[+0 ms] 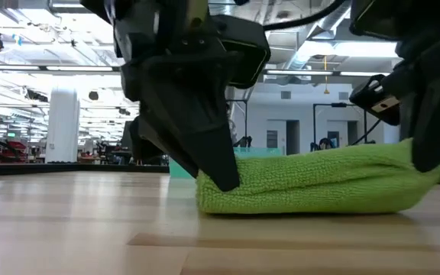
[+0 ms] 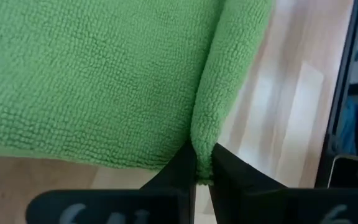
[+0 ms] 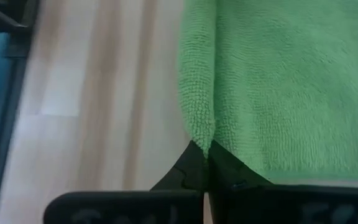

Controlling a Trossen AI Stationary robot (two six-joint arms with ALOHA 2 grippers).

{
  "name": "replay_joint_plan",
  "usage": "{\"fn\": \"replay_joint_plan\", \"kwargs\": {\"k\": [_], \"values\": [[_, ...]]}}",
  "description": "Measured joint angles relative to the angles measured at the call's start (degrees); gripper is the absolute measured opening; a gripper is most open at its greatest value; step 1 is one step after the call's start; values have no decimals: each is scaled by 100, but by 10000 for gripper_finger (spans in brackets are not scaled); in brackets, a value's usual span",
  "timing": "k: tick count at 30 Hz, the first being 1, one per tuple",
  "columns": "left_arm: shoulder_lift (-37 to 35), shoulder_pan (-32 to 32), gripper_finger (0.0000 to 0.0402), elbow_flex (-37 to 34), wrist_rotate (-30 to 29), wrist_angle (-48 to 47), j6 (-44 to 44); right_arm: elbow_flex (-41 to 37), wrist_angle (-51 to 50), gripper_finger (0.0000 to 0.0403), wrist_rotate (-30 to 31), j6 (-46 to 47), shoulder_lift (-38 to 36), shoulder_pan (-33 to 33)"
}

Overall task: Roll microfiber towels into tight, uniform cylinder then place into a basket
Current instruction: Roll the green microfiber cloth

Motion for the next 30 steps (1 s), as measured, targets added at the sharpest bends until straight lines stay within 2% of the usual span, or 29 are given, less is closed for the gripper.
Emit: {"fn": "replay_joint_plan", "kwargs": {"k": [7,14,22,30], "values": [[-2,152,18,-7,1,-44,-497,26,-263,10,192,383,0,-251],[-2,241,18,-7,131,-42,-809,26,-416,21,547,743,0,-425],[-2,241,18,-7,91,-29,-911,26,-430,21,927,1040,-2,-614],[-2,241,18,-7,-55,-26,-743,24,-438,13,948,939,5,-907]]}}
